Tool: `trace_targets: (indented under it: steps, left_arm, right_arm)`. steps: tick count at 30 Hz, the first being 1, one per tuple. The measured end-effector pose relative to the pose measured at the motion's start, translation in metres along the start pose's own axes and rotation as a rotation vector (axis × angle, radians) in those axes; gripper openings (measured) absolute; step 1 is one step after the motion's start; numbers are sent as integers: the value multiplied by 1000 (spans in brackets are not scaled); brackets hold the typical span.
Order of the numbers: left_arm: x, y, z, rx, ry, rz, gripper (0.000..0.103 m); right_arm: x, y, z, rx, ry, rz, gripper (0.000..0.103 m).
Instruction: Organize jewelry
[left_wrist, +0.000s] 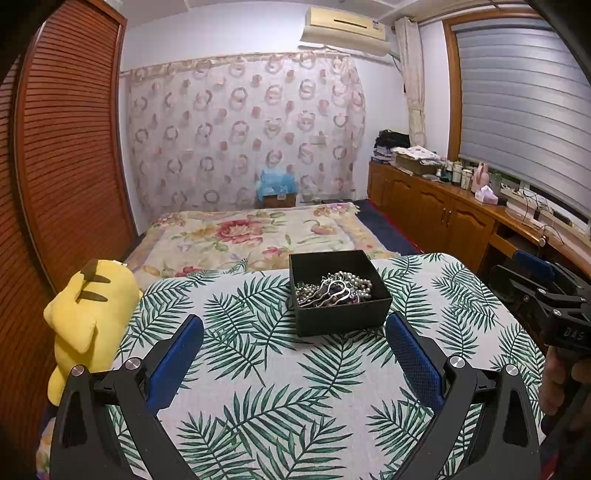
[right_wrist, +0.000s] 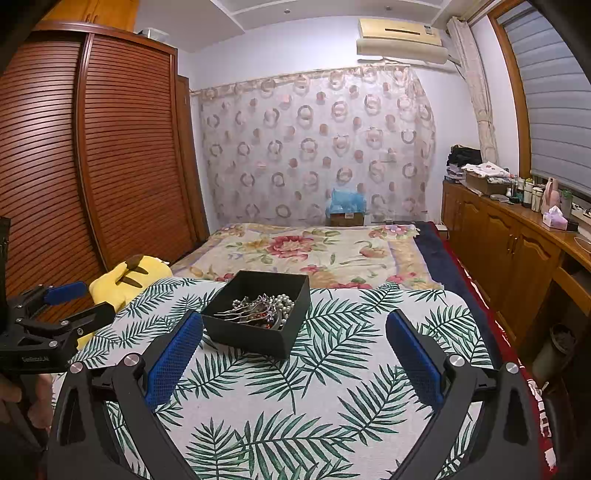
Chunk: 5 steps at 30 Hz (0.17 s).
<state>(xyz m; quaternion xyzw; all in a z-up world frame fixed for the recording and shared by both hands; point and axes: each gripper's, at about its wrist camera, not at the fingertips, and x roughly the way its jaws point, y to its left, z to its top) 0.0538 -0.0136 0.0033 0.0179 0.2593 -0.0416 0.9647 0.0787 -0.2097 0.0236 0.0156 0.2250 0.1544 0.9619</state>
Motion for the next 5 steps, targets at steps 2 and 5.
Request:
trace_targets:
  steps: [2, 5]
  left_arm:
    - [0, 0, 0, -1, 1, -2, 95]
    - [-1, 0, 0, 0, -2, -5, 95]
  right_arm:
    - [0, 0, 0, 1, -1, -2, 100]
    - [-1, -1, -1, 1, 0, 0, 100]
